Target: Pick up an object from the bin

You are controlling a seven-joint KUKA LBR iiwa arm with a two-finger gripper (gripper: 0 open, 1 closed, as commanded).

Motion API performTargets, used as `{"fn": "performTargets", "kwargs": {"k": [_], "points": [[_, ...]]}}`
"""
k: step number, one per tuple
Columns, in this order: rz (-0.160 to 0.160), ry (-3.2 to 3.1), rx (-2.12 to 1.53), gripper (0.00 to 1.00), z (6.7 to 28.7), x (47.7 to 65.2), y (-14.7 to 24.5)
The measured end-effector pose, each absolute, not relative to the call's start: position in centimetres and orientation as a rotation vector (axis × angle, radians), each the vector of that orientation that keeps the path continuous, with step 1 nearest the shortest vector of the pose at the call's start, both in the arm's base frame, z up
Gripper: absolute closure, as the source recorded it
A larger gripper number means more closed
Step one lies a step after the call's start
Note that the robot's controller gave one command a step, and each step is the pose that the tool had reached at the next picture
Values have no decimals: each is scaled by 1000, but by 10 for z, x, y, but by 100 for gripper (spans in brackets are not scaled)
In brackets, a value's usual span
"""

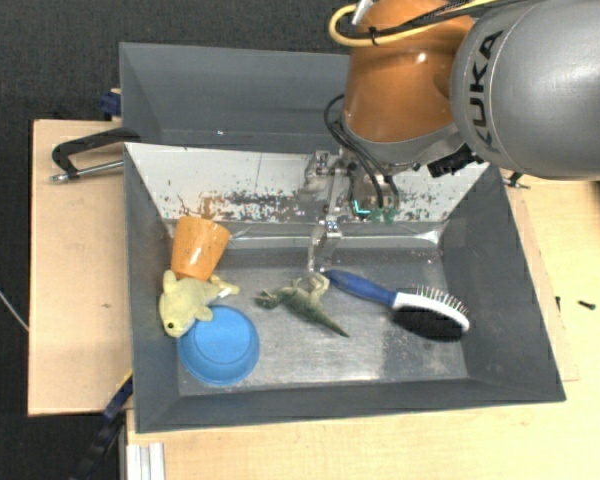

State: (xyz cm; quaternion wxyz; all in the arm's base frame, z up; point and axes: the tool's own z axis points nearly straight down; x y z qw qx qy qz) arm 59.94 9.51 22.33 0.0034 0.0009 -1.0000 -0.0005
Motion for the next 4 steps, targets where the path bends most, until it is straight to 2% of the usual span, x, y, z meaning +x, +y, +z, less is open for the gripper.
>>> {"fn": "performTargets", "kwargs": {"k": [1,2,3,4], "points": [[-6,-3139,-265,0,71,563,23],[-9,-3136,-283,0,103,559,80],[-2,-3114,-464,0,105,590,45],[-4,-3109,-500,0,72,588,60]]}}
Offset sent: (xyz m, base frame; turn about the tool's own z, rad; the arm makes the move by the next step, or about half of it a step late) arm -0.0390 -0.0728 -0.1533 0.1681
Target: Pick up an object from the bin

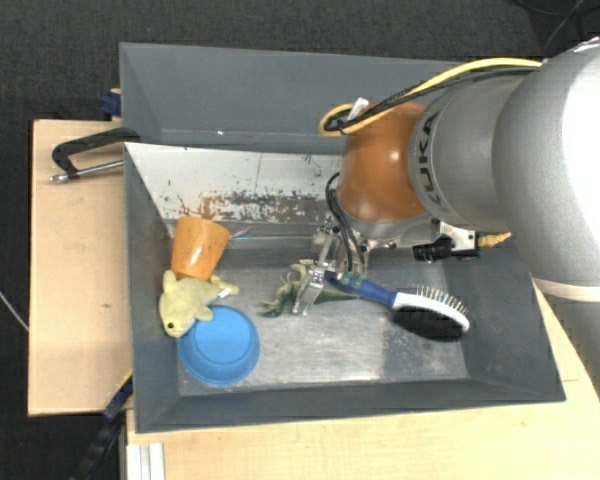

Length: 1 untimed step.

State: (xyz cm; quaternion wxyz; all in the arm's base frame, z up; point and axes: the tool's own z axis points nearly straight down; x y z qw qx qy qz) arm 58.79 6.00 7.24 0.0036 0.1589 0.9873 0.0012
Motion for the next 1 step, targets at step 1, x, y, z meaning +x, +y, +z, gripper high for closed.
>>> {"fn": "performTargets", "kwargs": {"k": [1], "points": [[3,3097,498,0,75,590,60]]}}
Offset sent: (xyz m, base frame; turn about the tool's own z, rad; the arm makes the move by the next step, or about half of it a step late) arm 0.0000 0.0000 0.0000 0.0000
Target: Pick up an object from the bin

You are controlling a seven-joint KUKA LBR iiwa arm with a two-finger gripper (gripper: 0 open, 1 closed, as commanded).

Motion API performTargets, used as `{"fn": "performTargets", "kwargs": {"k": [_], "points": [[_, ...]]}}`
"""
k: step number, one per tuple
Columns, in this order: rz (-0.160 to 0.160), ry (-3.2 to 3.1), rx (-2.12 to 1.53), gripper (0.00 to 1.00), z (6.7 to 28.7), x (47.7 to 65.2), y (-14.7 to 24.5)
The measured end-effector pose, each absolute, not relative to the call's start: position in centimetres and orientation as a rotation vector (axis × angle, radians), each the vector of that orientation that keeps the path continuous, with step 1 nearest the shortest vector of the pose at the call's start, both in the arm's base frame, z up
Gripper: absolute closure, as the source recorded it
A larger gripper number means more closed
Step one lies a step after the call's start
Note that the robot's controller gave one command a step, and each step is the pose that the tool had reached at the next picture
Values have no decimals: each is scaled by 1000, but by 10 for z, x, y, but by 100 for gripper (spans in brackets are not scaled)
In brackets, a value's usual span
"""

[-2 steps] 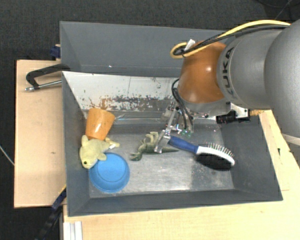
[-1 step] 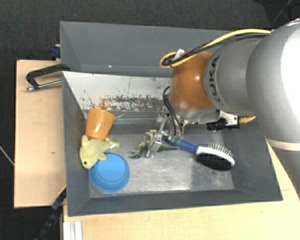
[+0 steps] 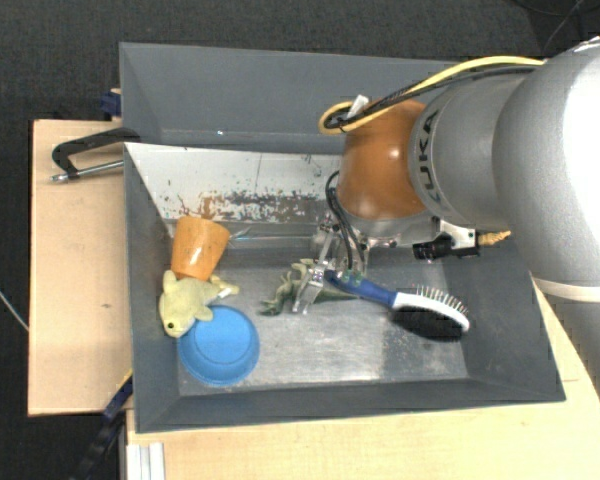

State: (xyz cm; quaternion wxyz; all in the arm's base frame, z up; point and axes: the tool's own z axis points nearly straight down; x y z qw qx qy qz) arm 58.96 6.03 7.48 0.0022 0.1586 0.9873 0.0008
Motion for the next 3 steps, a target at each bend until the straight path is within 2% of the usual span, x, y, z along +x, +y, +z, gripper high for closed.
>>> {"fn": "performTargets", "kwargs": {"k": [1,2,3], "points": [[5,3083,497,100,77,593,59],[6,3090,496,100,145,596,60],[4,3097,495,100,147,597,61]]}}
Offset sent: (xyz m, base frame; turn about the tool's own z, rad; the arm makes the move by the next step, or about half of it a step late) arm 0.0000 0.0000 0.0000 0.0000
